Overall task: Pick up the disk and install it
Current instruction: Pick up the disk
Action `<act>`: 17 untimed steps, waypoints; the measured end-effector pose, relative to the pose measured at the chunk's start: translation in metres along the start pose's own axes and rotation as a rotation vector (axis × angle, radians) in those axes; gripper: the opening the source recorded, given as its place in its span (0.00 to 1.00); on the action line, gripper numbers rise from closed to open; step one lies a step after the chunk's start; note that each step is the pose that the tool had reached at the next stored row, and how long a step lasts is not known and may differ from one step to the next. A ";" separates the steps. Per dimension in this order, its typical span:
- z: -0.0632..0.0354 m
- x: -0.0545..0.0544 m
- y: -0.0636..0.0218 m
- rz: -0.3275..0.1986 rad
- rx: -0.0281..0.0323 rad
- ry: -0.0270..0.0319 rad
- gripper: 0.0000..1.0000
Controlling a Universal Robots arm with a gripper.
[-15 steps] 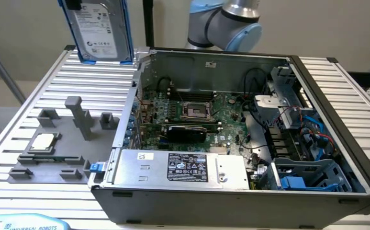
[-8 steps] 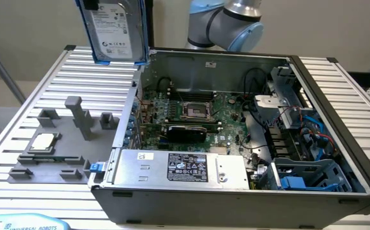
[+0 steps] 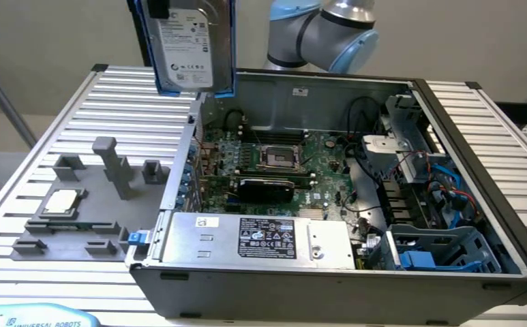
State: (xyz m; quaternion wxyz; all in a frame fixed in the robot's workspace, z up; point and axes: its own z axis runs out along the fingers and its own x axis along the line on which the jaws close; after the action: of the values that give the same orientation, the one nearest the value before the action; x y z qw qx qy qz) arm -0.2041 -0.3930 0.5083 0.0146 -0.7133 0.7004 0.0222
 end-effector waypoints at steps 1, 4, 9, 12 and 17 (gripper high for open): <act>-0.0003 0.002 -0.0045 0.000 -0.0001 -0.0003 0.33; -0.0011 0.006 -0.0179 0.000 -0.0001 -0.0013 0.33; -0.0021 0.015 -0.0405 0.000 0.0001 -0.0029 0.33; -0.0027 0.020 -0.0540 0.000 0.0002 -0.0038 0.33; -0.0038 0.028 -0.0767 0.000 0.0000 -0.0046 0.33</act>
State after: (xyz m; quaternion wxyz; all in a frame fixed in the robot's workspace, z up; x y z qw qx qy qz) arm -0.1268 -0.4201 0.5098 0.0162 -0.7132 0.7003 0.0238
